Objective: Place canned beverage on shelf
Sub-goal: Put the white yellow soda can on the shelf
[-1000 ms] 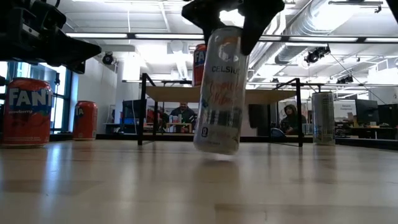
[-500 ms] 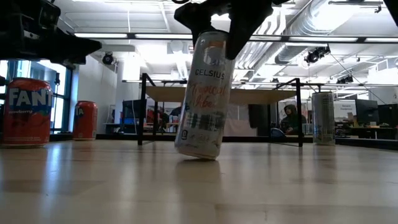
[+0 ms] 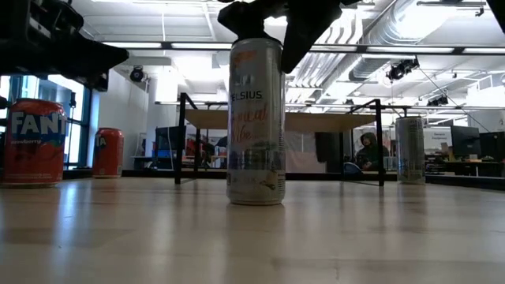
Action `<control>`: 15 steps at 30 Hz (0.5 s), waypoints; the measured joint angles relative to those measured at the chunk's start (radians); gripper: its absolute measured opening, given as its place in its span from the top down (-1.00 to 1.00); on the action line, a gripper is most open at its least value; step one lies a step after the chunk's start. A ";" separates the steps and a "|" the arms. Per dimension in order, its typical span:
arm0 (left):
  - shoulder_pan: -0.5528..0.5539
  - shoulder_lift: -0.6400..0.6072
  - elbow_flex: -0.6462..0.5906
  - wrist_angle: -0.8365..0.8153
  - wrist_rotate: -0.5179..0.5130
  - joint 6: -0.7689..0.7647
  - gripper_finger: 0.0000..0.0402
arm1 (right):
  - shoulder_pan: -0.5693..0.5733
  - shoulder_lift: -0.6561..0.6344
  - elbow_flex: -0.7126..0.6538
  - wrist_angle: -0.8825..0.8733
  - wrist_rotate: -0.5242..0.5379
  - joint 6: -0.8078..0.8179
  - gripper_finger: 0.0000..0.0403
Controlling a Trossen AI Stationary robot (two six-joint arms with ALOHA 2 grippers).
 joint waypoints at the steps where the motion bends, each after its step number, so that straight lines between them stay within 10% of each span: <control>1: 0.000 0.000 0.000 0.000 0.001 -0.035 0.98 | 0.000 0.000 0.000 0.000 0.000 0.000 -0.41; 15: -0.005 0.000 0.000 0.183 0.177 -0.217 0.98 | 0.011 -0.004 0.174 -0.159 0.058 0.108 -0.41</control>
